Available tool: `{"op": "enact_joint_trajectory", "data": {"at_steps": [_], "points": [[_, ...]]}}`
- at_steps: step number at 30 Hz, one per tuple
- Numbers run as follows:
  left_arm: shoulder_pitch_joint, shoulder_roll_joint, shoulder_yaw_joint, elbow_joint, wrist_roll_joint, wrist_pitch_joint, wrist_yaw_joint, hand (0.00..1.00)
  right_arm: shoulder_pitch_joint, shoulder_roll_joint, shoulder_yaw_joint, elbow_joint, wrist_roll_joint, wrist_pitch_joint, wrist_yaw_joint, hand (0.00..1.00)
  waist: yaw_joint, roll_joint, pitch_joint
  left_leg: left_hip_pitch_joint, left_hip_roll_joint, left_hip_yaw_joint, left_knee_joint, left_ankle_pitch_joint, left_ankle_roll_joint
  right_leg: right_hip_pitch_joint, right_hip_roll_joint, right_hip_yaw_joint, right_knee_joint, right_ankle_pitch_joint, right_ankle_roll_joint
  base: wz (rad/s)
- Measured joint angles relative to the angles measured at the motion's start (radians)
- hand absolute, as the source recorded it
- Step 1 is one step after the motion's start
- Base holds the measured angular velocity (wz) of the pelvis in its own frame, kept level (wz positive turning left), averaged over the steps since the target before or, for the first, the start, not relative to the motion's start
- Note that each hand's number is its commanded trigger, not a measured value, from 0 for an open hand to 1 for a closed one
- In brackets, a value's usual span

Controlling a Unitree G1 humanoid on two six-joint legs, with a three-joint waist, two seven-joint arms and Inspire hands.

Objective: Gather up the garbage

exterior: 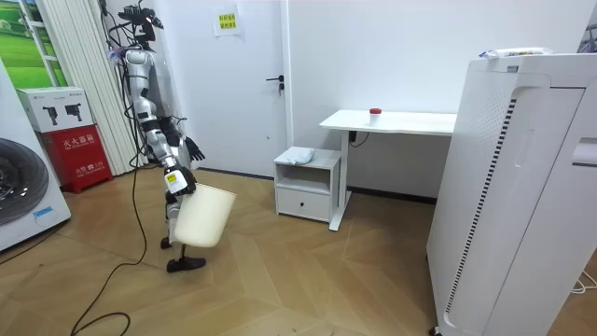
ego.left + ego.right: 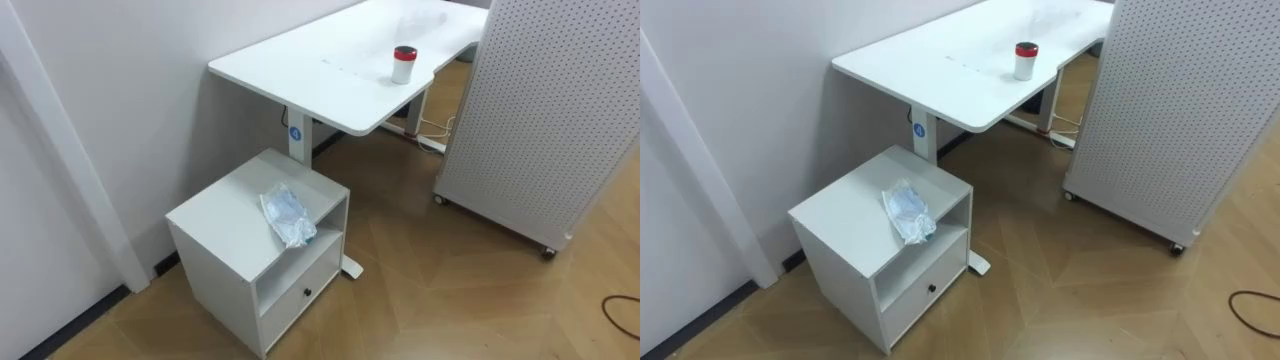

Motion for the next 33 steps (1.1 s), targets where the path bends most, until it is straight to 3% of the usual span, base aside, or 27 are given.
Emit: {"op": "enact_joint_trajectory", "data": {"at_steps": [25, 29, 33], "points": [[0.021, 0.005, 0.01, 0.0, 0.005, 0.003, -0.006, 0.0, -0.009, 0.0, 0.009, 0.007, -0.008, 0.002, 0.001, 1.0, 0.002, -0.013, -0.0011, -0.008, 0.002, -0.005, 0.005, 0.0, 0.0, -0.001, 0.0, -0.005, 0.0, 0.0, -0.001, 0.0], [0.006, 0.013, 0.021, 0.025, 0.001, 0.002, -0.006, 0.0, -0.012, 0.0, 0.016, 0.028, -0.006, 0.001, 0.002, 1.0, 0.012, -0.015, 0.0017, -0.011, 0.005, -0.004, 0.023, 0.0, -0.001, 0.002, 0.0, -0.007, 0.002, 0.0, -0.002, 0.01], [0.0, 0.028, 0.03, 0.048, 0.015, 0.003, -0.007, 0.0, -0.024, 0.0, 0.026, 0.039, -0.008, 0.006, 0.003, 1.0, 0.022, -0.026, 0.0143, -0.04, 0.021, -0.01, 0.109, -0.023, -0.027, 0.0, 0.002, -0.033, 0.044, -0.019, -0.021, 0.06]]}}
